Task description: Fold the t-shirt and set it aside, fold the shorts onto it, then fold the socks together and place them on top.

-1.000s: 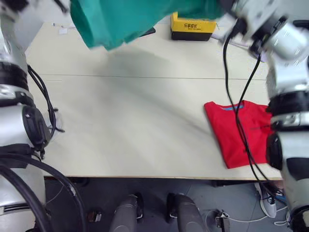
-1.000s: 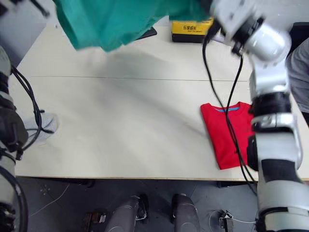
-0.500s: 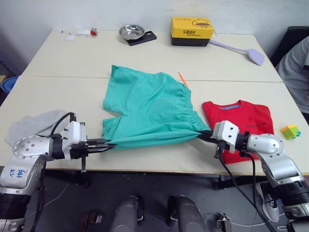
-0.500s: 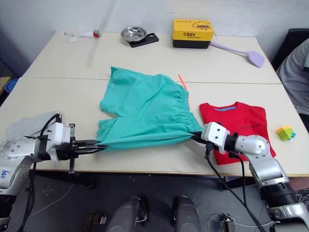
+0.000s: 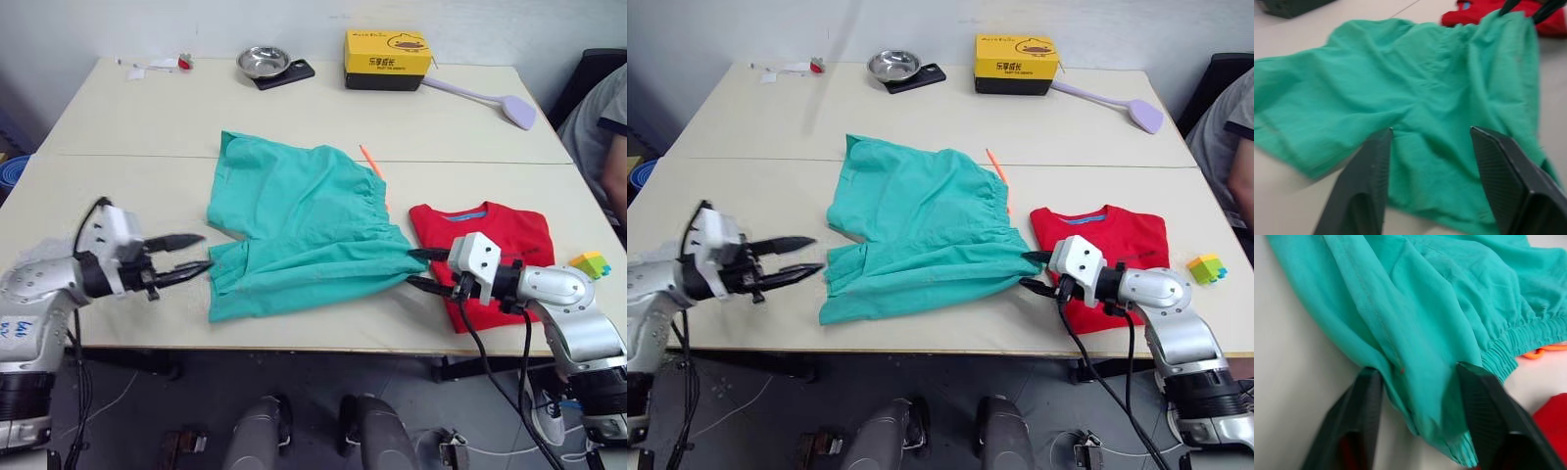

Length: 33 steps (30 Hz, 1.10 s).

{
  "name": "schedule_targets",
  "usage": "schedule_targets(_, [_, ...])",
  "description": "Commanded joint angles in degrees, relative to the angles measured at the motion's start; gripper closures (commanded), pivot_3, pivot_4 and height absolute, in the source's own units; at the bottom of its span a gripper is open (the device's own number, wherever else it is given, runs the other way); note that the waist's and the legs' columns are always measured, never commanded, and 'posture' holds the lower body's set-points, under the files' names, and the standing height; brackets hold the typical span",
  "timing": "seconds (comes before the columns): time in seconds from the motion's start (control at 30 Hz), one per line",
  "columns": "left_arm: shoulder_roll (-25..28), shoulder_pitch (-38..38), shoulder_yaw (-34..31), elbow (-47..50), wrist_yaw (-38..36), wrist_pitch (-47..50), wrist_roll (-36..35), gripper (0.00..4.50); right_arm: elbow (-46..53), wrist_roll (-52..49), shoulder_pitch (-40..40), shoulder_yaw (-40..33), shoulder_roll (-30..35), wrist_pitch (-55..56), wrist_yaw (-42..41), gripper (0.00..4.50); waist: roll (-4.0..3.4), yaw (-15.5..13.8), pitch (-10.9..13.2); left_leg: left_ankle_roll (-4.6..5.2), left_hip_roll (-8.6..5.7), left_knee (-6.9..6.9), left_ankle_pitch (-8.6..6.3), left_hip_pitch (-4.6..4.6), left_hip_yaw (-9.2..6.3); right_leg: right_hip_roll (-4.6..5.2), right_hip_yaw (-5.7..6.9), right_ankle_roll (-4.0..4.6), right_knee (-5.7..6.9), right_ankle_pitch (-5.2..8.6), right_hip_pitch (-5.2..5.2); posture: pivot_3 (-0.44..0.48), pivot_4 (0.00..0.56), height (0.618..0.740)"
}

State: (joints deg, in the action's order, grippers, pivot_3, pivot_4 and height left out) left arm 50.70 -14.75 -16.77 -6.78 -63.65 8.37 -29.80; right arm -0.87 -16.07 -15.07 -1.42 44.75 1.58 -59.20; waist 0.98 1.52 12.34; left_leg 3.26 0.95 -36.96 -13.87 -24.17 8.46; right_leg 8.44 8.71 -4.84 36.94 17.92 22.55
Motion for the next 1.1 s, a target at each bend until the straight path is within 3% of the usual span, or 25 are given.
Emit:
schedule_targets(0.03, [1.74,3.11,-4.63,1.91,-4.18,-3.74,-0.99,0.45,0.94,-3.20,1.96,-4.38,1.13,4.84,-3.46,0.46,0.00,0.03,0.00,0.02,0.00,0.01,-0.02,-0.01,0.00,0.00,0.01,0.00,-0.06,0.00,-0.01,0.000,0.150,0.740])
schedule_targets(0.1, [1.93,7.70,-5.78,7.67,-7.71,-3.50,-3.11,0.09,1.80,-3.96,4.14,-4.92,1.67,9.09,-7.11,0.10,0.00,0.10,0.00,0.00,0.00,0.01,-0.07,-0.01,0.01,0.01,0.00,-0.01,-0.09,0.00,-0.03,0.000,0.150,0.740])
schedule_targets(0.3, [-0.11,16.84,-2.81,16.28,-10.64,-8.14,0.13,0.09,-0.26,-2.18,7.83,-4.31,1.77,17.91,-11.81,0.10,-0.02,-0.02,-0.01,-0.23,0.01,-0.01,-0.26,0.03,0.01,0.03,0.01,-0.07,-0.16,0.00,-0.13,0.000,0.150,0.740])
schedule_targets(0.47, [-5.62,14.77,2.42,12.66,-5.22,-16.22,8.41,0.09,-2.87,1.62,6.55,-1.89,-0.45,20.96,-9.56,0.10,-0.08,-0.11,-0.06,-0.19,0.00,-0.02,-0.26,0.08,0.00,0.06,-0.03,-0.05,-0.18,-0.12,-0.13,0.000,0.150,0.740])
schedule_targets(0.67, [-7.36,12.29,8.99,7.31,-3.27,-24.66,16.52,0.09,-8.01,7.08,2.42,0.61,-2.31,23.16,-5.30,0.10,-0.09,0.09,-0.06,-0.22,0.02,0.01,-0.24,0.03,0.07,0.03,-0.03,-0.05,-0.19,-0.12,-0.05,0.000,0.150,0.740])
schedule_targets(0.73, [-7.58,11.27,9.87,6.02,-2.42,-25.90,17.64,0.00,-8.63,7.48,1.71,0.99,-2.45,23.66,-4.70,0.49,-0.09,0.02,-0.06,-0.22,0.03,0.01,-0.24,0.03,0.05,0.04,-0.01,-0.05,-0.18,-0.11,-0.05,0.000,0.150,0.740])
schedule_targets(0.83, [-7.72,10.43,11.05,5.45,-2.18,-26.15,17.29,0.61,-9.13,8.04,1.11,1.74,-2.20,24.71,-4.77,1.41,-0.09,0.02,-0.06,-0.20,0.03,0.00,-0.24,0.02,0.05,0.05,0.00,-0.05,-0.19,-0.12,-0.06,0.000,0.150,0.740])
schedule_targets(1.1, [-6.65,9.86,13.87,5.59,-3.35,-24.26,16.46,3.18,-9.60,8.04,0.84,3.74,-1.62,27.29,-6.09,4.20,-0.09,0.02,-0.06,-0.18,0.03,-0.01,-0.24,0.02,0.04,0.05,0.01,-0.05,-0.18,-0.11,-0.08,0.000,0.150,0.740])
